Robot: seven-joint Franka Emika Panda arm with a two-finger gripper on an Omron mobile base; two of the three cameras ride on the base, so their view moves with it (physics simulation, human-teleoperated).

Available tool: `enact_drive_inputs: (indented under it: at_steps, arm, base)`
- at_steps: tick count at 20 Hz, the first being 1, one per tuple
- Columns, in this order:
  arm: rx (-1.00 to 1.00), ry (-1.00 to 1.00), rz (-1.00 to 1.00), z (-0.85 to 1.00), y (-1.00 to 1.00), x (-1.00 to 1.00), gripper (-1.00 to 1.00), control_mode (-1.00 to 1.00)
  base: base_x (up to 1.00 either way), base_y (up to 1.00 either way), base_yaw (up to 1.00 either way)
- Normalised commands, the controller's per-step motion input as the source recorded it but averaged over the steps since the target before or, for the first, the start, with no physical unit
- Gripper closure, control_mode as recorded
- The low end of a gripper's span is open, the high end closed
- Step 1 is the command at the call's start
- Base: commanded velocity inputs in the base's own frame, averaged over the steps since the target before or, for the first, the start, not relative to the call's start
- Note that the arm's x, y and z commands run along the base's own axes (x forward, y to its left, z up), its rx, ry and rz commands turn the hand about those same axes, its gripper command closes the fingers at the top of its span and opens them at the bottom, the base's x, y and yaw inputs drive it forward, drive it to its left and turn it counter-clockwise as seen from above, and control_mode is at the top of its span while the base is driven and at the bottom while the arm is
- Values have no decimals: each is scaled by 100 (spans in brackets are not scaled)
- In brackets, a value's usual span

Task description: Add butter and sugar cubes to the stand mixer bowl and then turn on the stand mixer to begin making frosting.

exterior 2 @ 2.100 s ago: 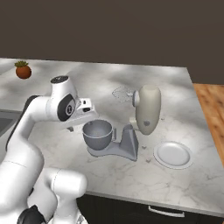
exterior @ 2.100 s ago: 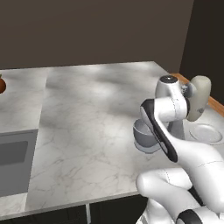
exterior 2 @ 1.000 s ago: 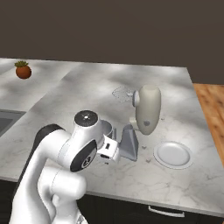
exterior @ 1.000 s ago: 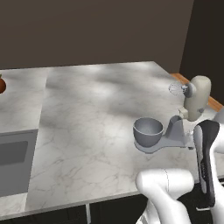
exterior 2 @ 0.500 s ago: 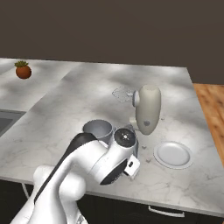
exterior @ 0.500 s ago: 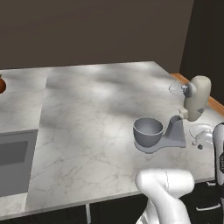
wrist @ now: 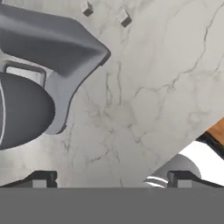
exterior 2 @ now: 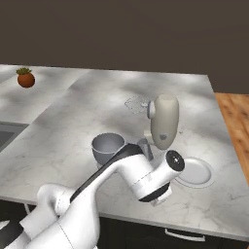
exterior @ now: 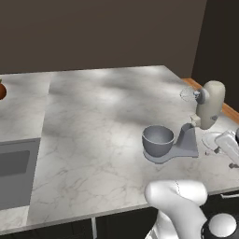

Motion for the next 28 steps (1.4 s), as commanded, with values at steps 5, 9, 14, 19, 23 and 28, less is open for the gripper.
enact_drive_inputs:
  at_steps: [5, 9, 14, 19, 23, 28]
  arm:
    - [31, 18, -22, -29, -29, 38, -100, -100]
    - [31, 19, -21, -30, -28, 35, -100, -100]
    - [28, 16, -24, -29, -11, 35, -100, -100]
    - [22, 9, -21, -31, 0, 24, -100, -100]
    - [18, 10, -22, -29, 0, 26, -100, -100]
    - [6, 8, -19, -6, 0, 29, -100, -100]
  base:
    - [0, 0, 0]
    - [0, 0, 0]
    - [0, 0, 0]
    - [0, 0, 0]
    - [0, 0, 0]
    - [0, 0, 0]
